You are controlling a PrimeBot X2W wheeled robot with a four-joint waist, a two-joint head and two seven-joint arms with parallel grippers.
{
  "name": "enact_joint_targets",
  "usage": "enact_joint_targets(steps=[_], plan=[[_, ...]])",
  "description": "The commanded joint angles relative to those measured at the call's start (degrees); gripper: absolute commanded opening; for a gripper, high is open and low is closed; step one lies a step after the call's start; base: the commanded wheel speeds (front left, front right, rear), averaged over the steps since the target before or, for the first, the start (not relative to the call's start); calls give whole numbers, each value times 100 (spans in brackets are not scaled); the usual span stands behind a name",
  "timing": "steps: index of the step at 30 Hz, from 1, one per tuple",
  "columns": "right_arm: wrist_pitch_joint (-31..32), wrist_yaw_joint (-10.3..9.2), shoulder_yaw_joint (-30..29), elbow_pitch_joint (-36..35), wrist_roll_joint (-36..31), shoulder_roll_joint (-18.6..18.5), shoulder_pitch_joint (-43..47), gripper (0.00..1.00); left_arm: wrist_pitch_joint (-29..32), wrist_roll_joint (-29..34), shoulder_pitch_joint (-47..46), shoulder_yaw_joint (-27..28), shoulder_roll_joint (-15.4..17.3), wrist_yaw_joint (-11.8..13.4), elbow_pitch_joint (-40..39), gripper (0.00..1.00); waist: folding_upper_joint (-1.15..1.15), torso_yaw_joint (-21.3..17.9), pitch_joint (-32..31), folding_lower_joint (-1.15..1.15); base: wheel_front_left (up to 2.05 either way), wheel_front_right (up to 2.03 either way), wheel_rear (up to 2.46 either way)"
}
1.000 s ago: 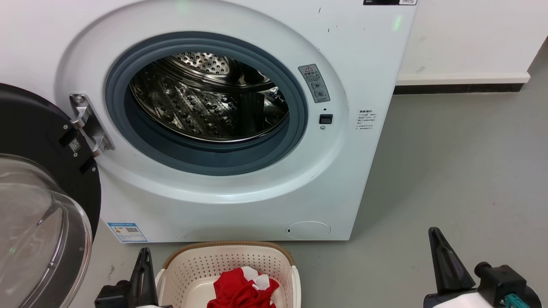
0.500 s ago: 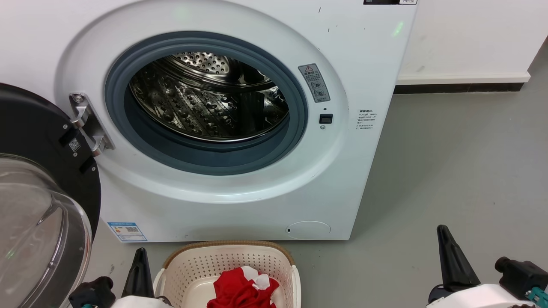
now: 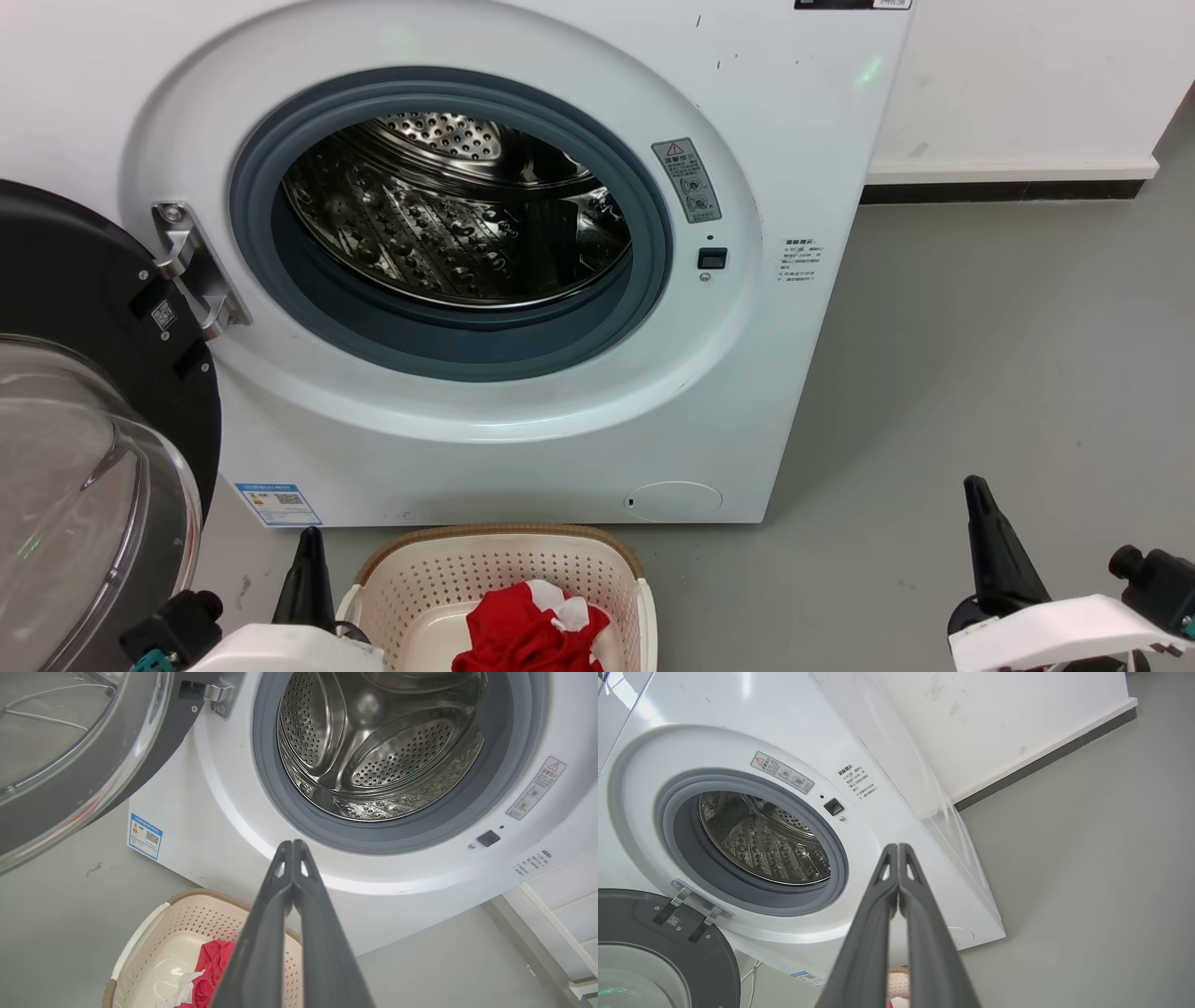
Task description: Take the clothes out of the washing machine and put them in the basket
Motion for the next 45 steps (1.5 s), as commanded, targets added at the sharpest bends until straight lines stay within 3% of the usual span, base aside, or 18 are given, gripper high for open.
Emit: enact_joint_targets(steps=[1,22,45], plan=[[34,0,-20,-45,211,-49,-154,0,41,-190,-145,35,8,-33,-50,0,0,2,0,0,0,0,0],[405,0,-117,114,1906,-82,-377,0,443,-1862,-406,132,9,-247,76,0,0,30,13,0,0,0,0],[746,0,-235,256,3317,-86,-560,0,787,-3287,-617,214,10,-439,188,0,0,60,25,0,0,0,0]])
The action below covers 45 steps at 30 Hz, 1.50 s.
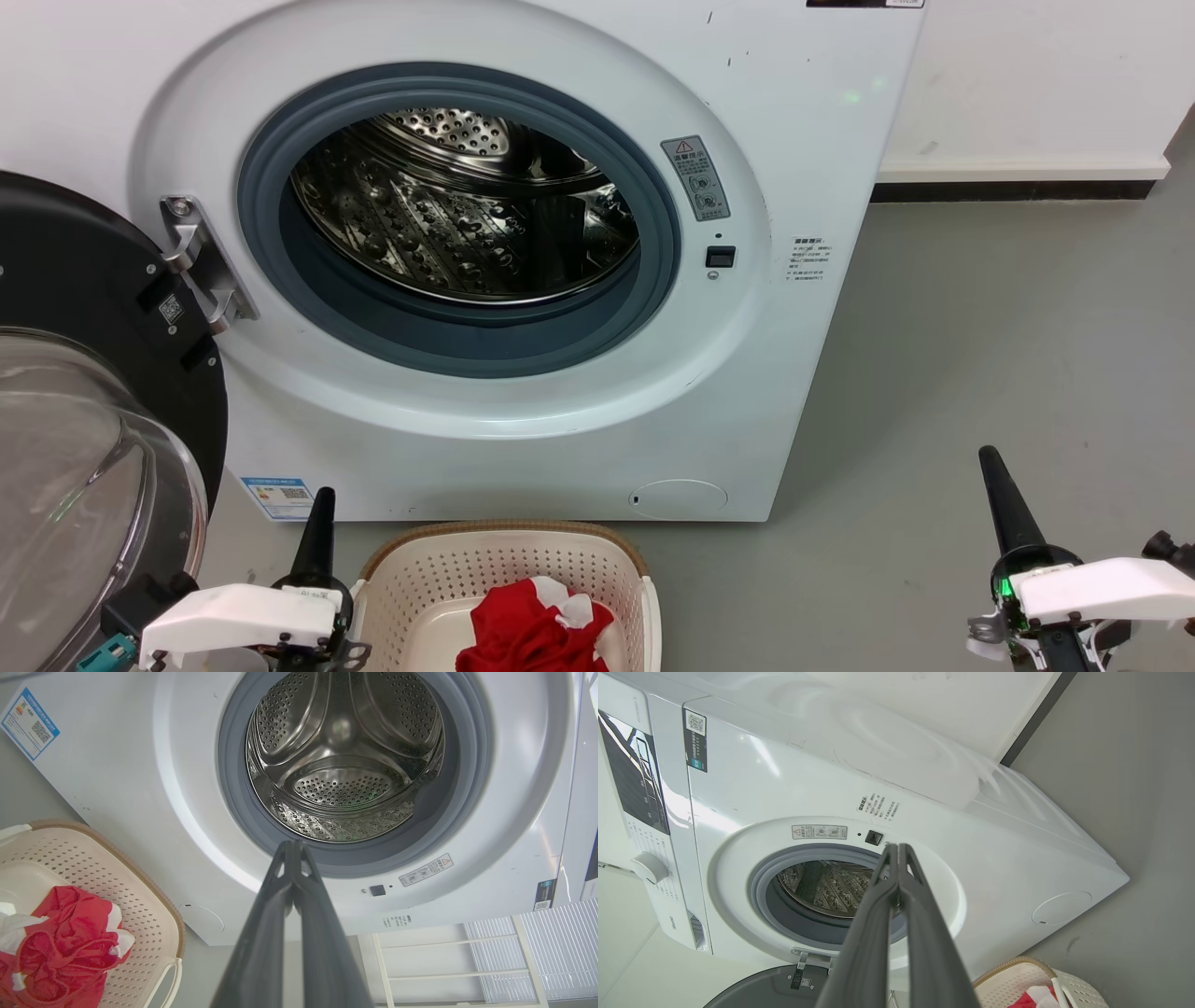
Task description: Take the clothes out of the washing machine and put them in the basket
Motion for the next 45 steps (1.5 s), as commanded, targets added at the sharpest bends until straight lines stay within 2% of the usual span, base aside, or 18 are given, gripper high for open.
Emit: enact_joint_targets(steps=[1,45], plan=[[32,1,-20,-5,111,-36,-101,0,26,-107,-134,22,6,-31,-24,0,0,1,0,0,0,0,0],[601,0,-251,217,2190,16,-409,0,547,-2247,-449,150,6,-313,150,0,0,61,25,0,0,0,0]])
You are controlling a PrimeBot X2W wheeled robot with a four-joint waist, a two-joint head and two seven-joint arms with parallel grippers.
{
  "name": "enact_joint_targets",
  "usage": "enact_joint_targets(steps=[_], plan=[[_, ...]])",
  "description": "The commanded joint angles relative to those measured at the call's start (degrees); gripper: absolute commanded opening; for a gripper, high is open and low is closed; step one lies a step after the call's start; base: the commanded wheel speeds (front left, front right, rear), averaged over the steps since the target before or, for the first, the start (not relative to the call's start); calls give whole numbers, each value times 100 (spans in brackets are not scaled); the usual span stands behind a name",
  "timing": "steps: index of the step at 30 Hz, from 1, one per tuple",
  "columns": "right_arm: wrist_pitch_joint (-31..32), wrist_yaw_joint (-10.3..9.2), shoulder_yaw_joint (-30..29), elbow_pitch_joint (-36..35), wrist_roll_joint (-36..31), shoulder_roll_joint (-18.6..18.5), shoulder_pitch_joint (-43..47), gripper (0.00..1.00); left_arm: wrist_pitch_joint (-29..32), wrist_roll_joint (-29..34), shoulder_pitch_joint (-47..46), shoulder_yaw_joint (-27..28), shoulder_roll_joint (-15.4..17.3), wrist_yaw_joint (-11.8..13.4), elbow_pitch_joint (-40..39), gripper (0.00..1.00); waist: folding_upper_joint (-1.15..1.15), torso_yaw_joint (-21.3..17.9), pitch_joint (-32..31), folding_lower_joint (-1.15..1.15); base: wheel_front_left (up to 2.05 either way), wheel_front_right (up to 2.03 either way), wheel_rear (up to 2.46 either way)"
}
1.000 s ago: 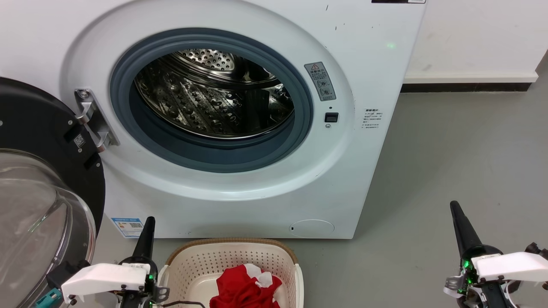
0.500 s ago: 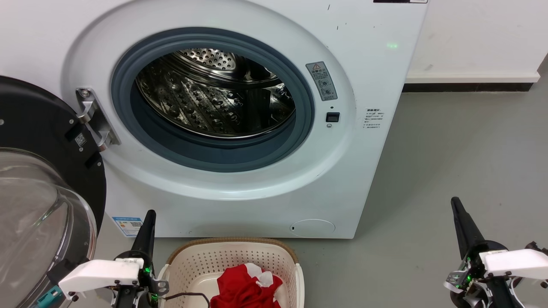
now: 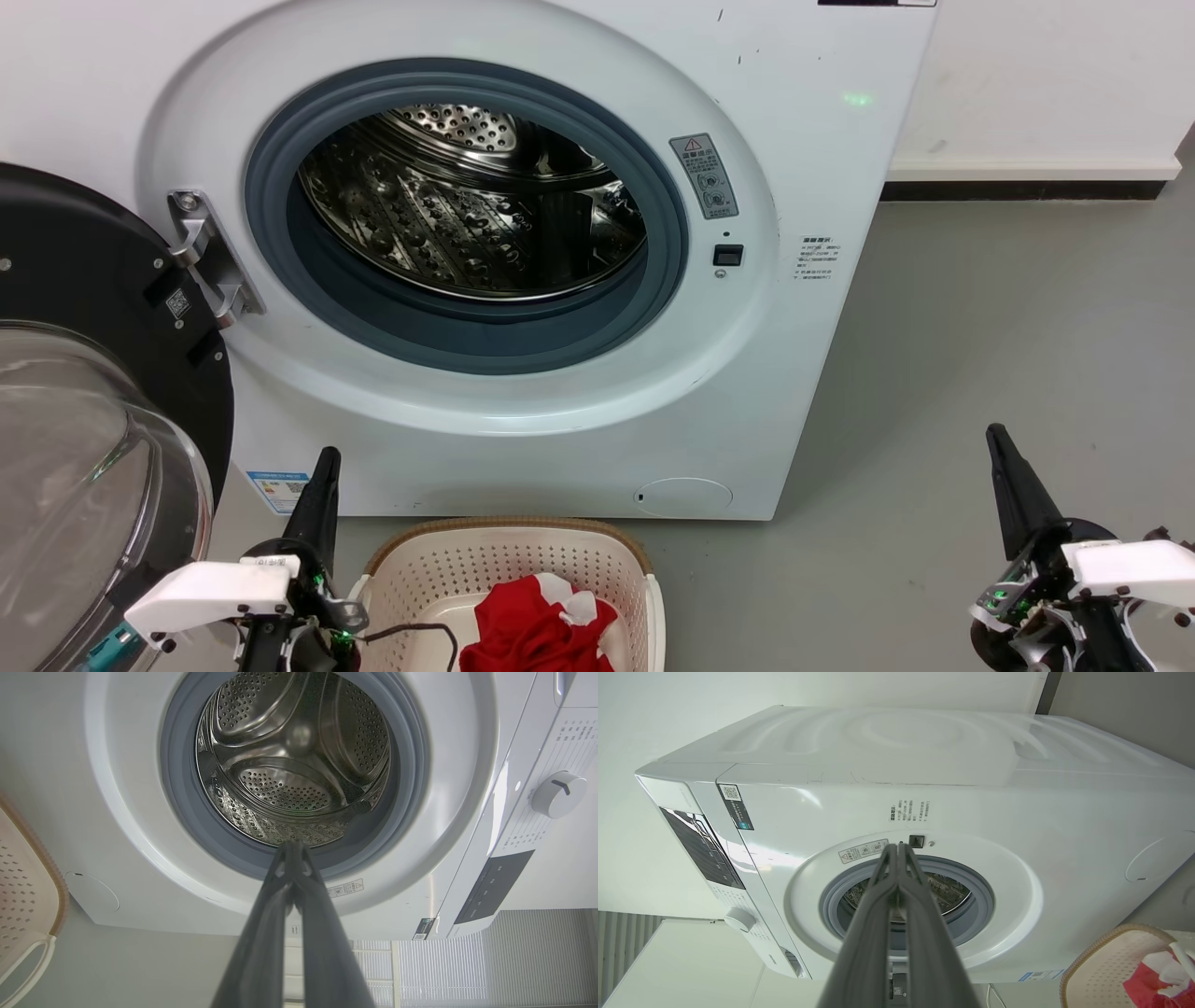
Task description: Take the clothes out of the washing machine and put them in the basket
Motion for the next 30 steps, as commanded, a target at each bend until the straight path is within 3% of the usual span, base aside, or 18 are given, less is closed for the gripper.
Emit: enact_joint_targets(steps=[1,30], plan=[[50,0,-17,19,115,8,-130,0,40,-93,-92,29,3,-44,6,0,0,2,1,0,0,0,0],[128,0,-90,38,173,53,-132,0,73,-227,-95,35,3,-54,17,0,0,7,3,0,0,0,0]])
